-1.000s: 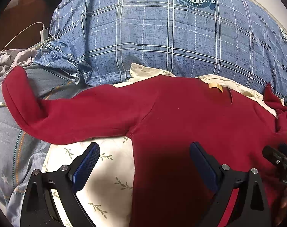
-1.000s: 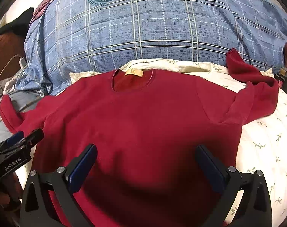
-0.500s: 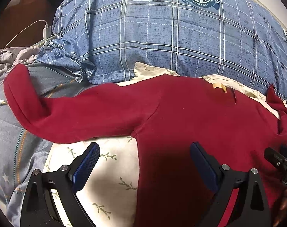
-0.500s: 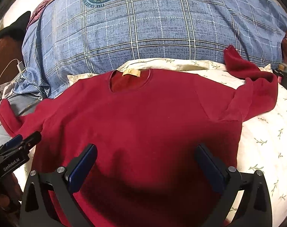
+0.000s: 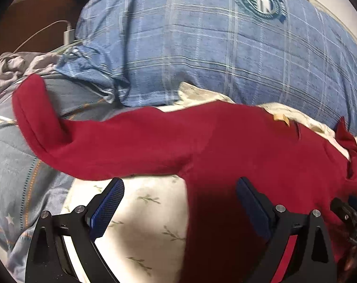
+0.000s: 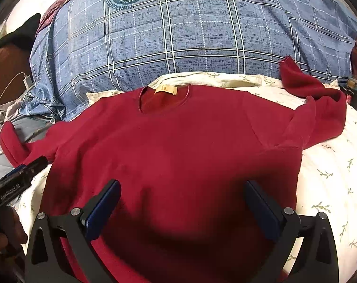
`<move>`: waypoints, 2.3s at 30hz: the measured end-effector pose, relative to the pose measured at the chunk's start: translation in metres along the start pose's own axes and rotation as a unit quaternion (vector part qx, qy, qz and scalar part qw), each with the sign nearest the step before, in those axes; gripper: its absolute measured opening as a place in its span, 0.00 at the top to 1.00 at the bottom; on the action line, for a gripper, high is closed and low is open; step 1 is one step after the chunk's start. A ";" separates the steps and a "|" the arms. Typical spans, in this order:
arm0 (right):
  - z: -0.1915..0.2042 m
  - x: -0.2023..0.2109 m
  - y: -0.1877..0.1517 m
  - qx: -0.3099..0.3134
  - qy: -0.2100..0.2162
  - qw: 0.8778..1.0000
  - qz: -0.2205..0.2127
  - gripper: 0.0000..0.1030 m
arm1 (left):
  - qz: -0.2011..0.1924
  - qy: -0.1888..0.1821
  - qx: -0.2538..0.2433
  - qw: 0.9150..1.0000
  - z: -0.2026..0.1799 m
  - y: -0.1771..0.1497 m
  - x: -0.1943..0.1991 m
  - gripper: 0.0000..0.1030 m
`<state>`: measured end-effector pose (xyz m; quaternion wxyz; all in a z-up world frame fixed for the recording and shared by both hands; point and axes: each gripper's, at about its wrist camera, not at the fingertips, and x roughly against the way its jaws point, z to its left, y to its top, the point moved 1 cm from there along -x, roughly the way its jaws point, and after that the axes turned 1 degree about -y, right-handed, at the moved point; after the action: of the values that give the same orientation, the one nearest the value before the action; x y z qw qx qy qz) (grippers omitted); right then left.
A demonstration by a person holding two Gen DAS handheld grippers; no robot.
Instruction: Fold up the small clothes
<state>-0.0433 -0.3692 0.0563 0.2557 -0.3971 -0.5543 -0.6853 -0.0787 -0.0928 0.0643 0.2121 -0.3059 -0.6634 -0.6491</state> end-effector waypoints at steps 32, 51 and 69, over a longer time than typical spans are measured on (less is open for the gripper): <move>0.012 -0.010 -0.008 0.036 0.005 0.999 0.028 0.00 | -0.032 0.303 0.126 0.944 0.157 0.089 -0.042 0.12; 0.009 -0.008 -0.004 0.028 0.016 0.999 0.033 0.00 | -0.067 0.115 0.031 0.991 0.049 0.103 -0.047 0.93; -0.043 0.010 0.017 -0.062 0.056 0.996 0.006 0.00 | 0.023 -0.115 -0.072 0.990 -0.087 0.080 -0.080 0.49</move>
<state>-0.0463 -0.4138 0.0710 0.2650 -0.3768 -0.4929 -0.7381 0.0231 -0.1921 0.0744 0.1271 -0.4082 -0.6276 -0.6506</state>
